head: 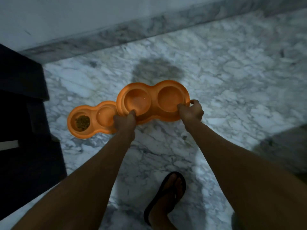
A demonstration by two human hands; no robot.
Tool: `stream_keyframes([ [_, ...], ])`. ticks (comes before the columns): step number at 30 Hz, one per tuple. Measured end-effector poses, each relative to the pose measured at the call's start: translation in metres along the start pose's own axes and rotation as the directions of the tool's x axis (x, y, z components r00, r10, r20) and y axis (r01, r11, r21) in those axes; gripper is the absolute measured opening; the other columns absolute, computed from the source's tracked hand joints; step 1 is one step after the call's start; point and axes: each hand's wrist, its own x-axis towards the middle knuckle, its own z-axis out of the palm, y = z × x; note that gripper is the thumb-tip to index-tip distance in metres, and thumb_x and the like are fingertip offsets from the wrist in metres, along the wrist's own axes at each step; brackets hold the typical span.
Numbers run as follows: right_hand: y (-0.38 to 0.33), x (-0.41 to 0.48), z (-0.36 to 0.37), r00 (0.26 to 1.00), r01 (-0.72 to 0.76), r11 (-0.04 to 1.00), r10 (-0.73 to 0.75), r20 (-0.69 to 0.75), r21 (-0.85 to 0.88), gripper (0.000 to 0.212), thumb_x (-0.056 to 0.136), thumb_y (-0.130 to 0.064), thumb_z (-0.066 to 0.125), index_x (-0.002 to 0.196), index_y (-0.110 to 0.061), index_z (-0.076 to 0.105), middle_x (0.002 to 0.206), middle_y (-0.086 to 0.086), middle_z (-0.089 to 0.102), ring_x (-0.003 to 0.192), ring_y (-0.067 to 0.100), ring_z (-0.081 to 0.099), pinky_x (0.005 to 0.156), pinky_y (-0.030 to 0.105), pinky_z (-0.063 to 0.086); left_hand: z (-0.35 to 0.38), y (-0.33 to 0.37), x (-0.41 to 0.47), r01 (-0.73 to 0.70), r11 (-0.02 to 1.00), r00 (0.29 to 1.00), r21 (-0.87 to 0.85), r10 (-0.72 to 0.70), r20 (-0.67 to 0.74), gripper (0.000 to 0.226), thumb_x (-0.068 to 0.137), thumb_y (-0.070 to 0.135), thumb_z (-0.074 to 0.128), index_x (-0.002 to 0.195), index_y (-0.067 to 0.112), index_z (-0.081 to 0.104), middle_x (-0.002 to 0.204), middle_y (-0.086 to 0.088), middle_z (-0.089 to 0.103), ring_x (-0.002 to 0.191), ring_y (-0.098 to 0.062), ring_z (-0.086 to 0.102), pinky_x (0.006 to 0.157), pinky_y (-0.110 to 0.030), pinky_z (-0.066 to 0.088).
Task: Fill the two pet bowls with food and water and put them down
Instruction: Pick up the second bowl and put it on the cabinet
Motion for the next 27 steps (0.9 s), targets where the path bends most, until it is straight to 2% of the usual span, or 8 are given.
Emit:
stream_keyframes([
  [3, -0.060, -0.056, -0.041, 0.999, 0.033, 0.998, -0.034, 0.021, 0.049, 0.056, 0.080, -0.025, 0.070, 0.132, -0.014, 0.053, 0.116, 0.006, 0.058, 0.099, 0.023, 0.059, 0.082, 0.039, 0.054, -0.039, 0.079, -0.074, -0.031, 0.999, 0.999, 0.021, 0.032, -0.031, 0.081, 0.056, 0.047, 0.078, 0.122, 0.006, 0.055, 0.113, -0.017, 0.067, 0.101, -0.035, 0.068, 0.089, -0.053, 0.056],
  [5, -0.104, -0.104, -0.074, 0.998, 0.059, 0.994, -0.061, 0.013, 0.097, 0.060, 0.078, -0.027, 0.070, 0.134, -0.015, 0.052, 0.124, 0.009, 0.058, 0.102, 0.025, 0.059, 0.079, 0.039, 0.053, -0.071, 0.133, -0.126, -0.057, 0.998, 0.998, -0.010, 0.056, -0.034, 0.083, 0.059, 0.047, 0.076, 0.129, 0.009, 0.052, 0.114, -0.017, 0.067, 0.102, -0.035, 0.067, 0.091, -0.053, 0.055],
  [9, -0.184, -0.198, -0.135, 0.996, 0.089, 0.982, -0.092, 0.010, 0.165, 0.057, 0.078, -0.026, 0.072, 0.132, -0.017, 0.054, 0.119, 0.011, 0.061, 0.089, 0.025, 0.059, 0.070, 0.035, 0.048, -0.138, 0.221, -0.221, -0.095, 0.993, 0.995, -0.071, 0.095, -0.010, 0.058, 0.084, 0.031, 0.074, 0.132, 0.011, 0.048, 0.108, -0.011, 0.060, 0.101, -0.034, 0.064, 0.092, -0.051, 0.055],
  [15, -0.279, -0.346, -0.205, 0.985, 0.166, 0.953, -0.173, 0.004, 0.255, 0.054, 0.077, -0.026, 0.072, 0.128, -0.018, 0.056, 0.116, 0.010, 0.059, 0.091, 0.026, 0.060, 0.074, 0.039, 0.051, -0.247, 0.316, -0.330, -0.187, 0.970, 0.982, -0.155, 0.179, -0.069, 0.064, 0.074, 0.038, 0.075, 0.129, 0.015, 0.051, 0.118, -0.014, 0.061, 0.106, -0.036, 0.064, 0.091, -0.054, 0.055],
  [17, -0.296, -0.392, -0.216, 0.977, 0.205, 0.939, -0.214, 0.003, 0.277, 0.052, 0.077, -0.025, 0.073, 0.126, -0.016, 0.057, 0.114, 0.011, 0.059, 0.089, 0.026, 0.058, 0.072, 0.036, 0.047, -0.288, 0.339, -0.356, -0.221, 0.956, 0.974, -0.195, 0.207, -0.087, 0.057, 0.076, 0.032, 0.076, 0.124, 0.014, 0.053, 0.116, -0.014, 0.062, 0.103, -0.034, 0.064, 0.092, -0.051, 0.055],
  [21, -0.319, -0.487, -0.221, 0.963, 0.258, 0.919, -0.269, -0.005, 0.299, 0.051, 0.077, -0.025, 0.073, 0.123, -0.015, 0.056, 0.111, 0.010, 0.055, 0.093, 0.029, 0.057, 0.081, 0.040, 0.050, -0.373, 0.367, -0.389, -0.299, 0.909, 0.954, -0.290, 0.278, -0.112, 0.038, 0.080, 0.019, 0.077, 0.111, 0.008, 0.058, 0.105, -0.010, 0.063, 0.099, -0.030, 0.063, 0.089, -0.043, 0.054],
  [23, -0.325, -0.535, -0.215, 0.953, 0.290, 0.905, -0.303, -0.008, 0.312, 0.052, 0.077, -0.027, 0.073, 0.124, -0.016, 0.055, 0.115, 0.010, 0.055, 0.096, 0.030, 0.058, 0.083, 0.042, 0.052, -0.417, 0.374, -0.395, -0.339, 0.888, 0.940, -0.312, 0.313, -0.133, 0.044, 0.078, 0.021, 0.078, 0.114, 0.005, 0.060, 0.110, -0.012, 0.065, 0.102, -0.032, 0.065, 0.090, -0.044, 0.054],
  [27, -0.327, -0.627, -0.191, 0.933, 0.341, 0.875, -0.358, -0.014, 0.344, 0.051, 0.077, -0.028, 0.073, 0.122, -0.016, 0.055, 0.119, 0.013, 0.058, 0.097, 0.030, 0.058, 0.081, 0.040, 0.052, -0.511, 0.378, -0.403, -0.340, 0.876, 0.939, -0.341, 0.300, -0.166, 0.058, 0.075, 0.031, 0.080, 0.125, 0.011, 0.058, 0.126, -0.014, 0.060, 0.111, -0.033, 0.061, 0.098, -0.042, 0.050],
])
